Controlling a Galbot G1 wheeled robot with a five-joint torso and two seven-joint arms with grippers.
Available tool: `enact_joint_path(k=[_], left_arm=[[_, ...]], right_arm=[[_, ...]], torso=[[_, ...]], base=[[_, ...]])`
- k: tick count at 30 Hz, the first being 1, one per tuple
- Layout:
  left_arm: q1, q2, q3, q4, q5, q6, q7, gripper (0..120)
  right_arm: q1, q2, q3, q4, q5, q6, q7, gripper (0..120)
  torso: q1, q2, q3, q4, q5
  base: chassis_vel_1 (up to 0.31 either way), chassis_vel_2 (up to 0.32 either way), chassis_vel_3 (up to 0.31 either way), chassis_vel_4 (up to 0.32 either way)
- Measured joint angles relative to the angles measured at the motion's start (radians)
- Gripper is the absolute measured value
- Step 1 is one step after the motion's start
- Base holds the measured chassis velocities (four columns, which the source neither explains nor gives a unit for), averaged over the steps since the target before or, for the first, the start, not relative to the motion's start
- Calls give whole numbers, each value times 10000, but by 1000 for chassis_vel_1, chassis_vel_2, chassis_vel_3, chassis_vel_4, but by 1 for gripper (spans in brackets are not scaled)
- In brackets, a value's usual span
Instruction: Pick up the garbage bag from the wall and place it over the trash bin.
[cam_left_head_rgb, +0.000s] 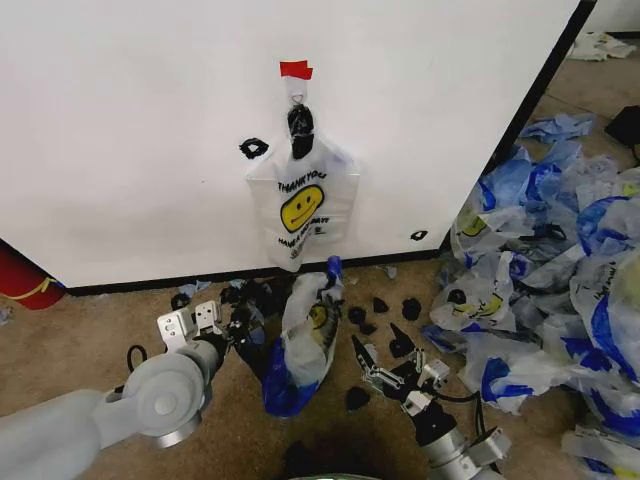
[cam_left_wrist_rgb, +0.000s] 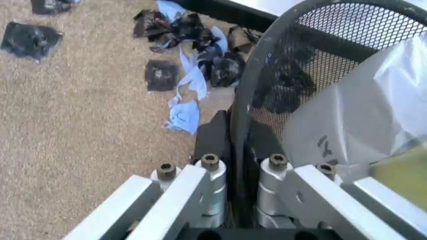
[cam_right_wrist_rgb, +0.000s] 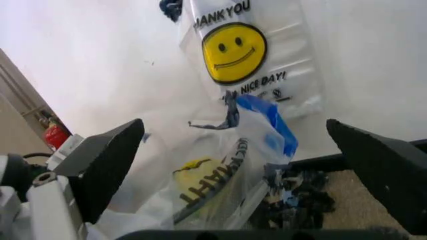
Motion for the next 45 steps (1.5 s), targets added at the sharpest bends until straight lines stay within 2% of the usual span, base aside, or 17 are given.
enact_joint_path(k=[13, 21, 26, 29, 33, 35, 37, 39, 42, 43, 45], left_arm=[[532, -692, -306, 321, 117, -134, -1058, 2], [1078, -859, -578, 342, 281, -141, -1119, 2], [1539, -793, -633, -8, 410, -29, -1112, 3], [1632, -725, -652, -200, 447, 48, -1061, 9], [1600, -566, -668, -400, 764, 92, -732, 23], [1427, -439, -628, -403, 1114, 94, -413, 35], [1395, -423, -615, -403, 1171, 93, -374, 37], [1272, -340, -574, -441, 1434, 97, -190, 47], [1158, -234, -587, -428, 1887, 107, 70, 62], [1158, -234, -587, -428, 1887, 107, 70, 62], [1081, -209, -599, -359, 2007, 113, 127, 70]], right_arm=[[-19, -26, 12, 117, -189, -34, 189, 100], [-13, -33, 22, 99, -277, -31, 201, 100], [-15, -46, 48, 44, -353, 7, 196, 100], [-13, -48, 51, 36, -356, 11, 188, 100], [-6, -30, 44, 35, -366, 13, 175, 100], [-9, -27, 39, 57, -368, 13, 174, 100], [-12, -27, 39, 65, -368, 13, 174, 100], [-46, -33, 41, 160, -369, -4, 259, 100], [-210, -95, -17, 536, -299, -415, 912, 100], [-210, -95, -17, 536, -299, -415, 912, 100], [-301, -119, -119, 841, -241, -964, 1732, 100]], torso=[[0, 0, 0, -1, -1], [-1, 0, -1, 1, 3], [0, 0, 1, -2, -5], [0, 0, 1, -1, -4], [0, 0, 1, -1, -1], [0, 0, 1, -1, 1], [0, 0, 1, -1, 1], [0, 0, 1, -1, -1], [0, 0, 1, 1, -2], [0, 0, 1, 1, -2], [0, 0, 1, -3, -2]], base=[[0, 0, 0, 0], [0, 0, 0, 0], [0, 0, 0, 0], [0, 0, 0, 0], [0, 0, 0, 0], [0, 0, 0, 0], [0, 0, 0, 0], [0, 0, 0, 0], [0, 0, 0, 0], [0, 0, 0, 0], [0, 0, 0, 0]])
